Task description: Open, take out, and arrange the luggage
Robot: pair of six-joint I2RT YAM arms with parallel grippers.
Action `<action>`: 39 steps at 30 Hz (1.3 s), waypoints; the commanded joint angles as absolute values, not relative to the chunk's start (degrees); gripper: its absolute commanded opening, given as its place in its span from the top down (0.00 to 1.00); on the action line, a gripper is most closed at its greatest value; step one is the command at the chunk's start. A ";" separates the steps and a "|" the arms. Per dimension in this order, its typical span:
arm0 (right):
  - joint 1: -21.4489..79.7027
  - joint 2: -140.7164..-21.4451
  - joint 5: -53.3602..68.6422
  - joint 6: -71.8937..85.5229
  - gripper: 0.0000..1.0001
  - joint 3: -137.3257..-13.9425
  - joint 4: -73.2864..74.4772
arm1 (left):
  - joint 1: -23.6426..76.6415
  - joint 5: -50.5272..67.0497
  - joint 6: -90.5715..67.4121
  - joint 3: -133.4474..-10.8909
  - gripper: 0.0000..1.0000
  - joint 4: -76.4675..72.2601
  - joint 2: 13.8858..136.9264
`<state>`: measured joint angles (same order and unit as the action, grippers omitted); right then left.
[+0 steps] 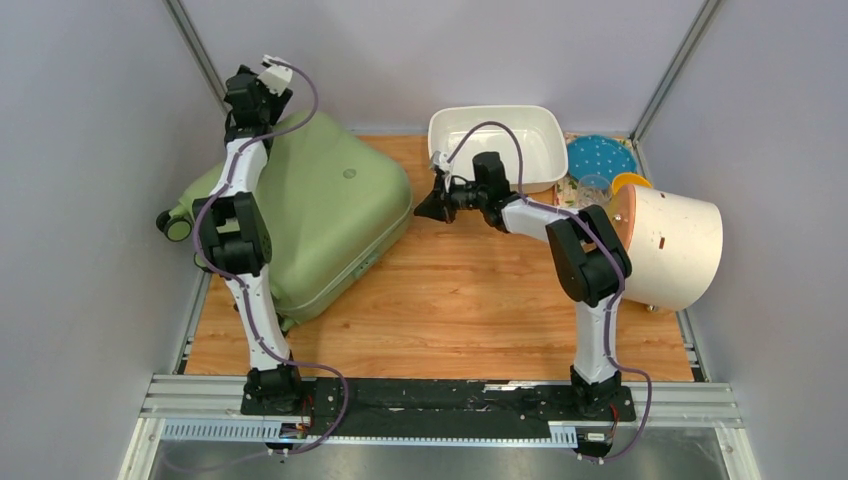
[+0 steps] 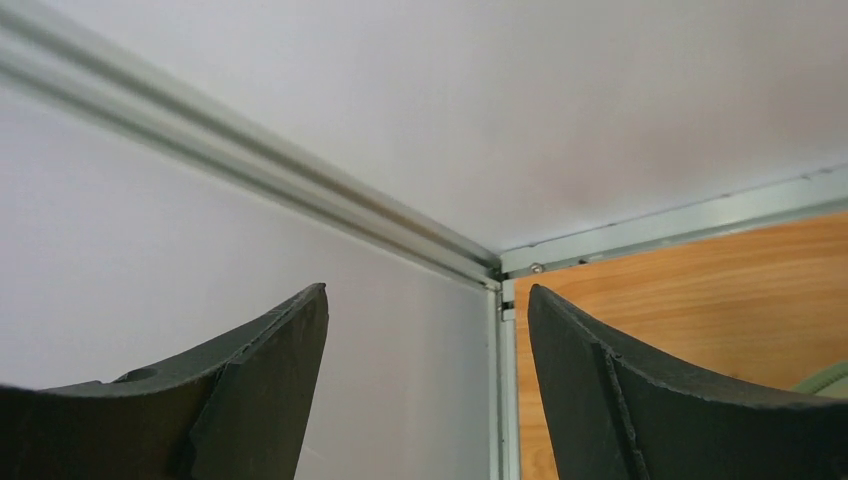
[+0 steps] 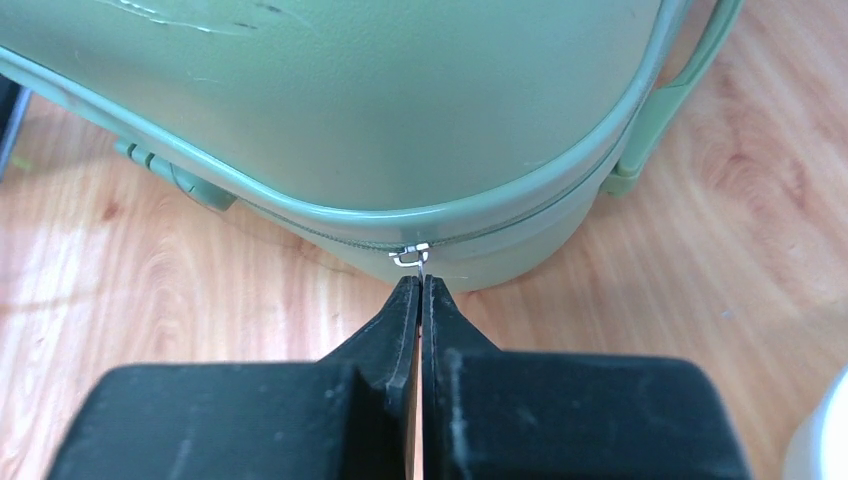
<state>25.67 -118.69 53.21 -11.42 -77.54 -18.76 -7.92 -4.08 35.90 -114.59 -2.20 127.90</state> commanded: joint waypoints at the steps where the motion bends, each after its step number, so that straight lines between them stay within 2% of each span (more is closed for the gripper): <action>1: 25.31 -113.47 52.64 -13.01 1.00 -73.66 -21.09 | 2.11 15.53 39.02 -104.69 0.18 23.02 125.43; 7: 25.49 -105.83 54.84 -14.23 1.00 -64.62 -19.18 | 4.57 26.78 41.74 -98.37 0.21 30.14 120.69; 15: 21.45 -95.72 49.58 -24.78 1.00 -57.40 -7.65 | 6.33 32.51 44.91 -94.13 0.24 35.24 117.60; 29: 17.75 -107.66 53.43 -28.65 1.00 -68.02 -17.92 | 10.54 42.01 55.37 -94.57 0.27 42.27 118.47; 39: 19.60 -114.87 58.45 -16.80 1.00 -71.89 -36.37 | 14.76 48.07 61.25 -96.50 0.29 51.32 119.71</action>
<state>20.08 -113.62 61.52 -20.71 -68.55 -21.76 7.64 35.90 63.59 -103.31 17.06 113.16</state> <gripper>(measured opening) 0.006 0.699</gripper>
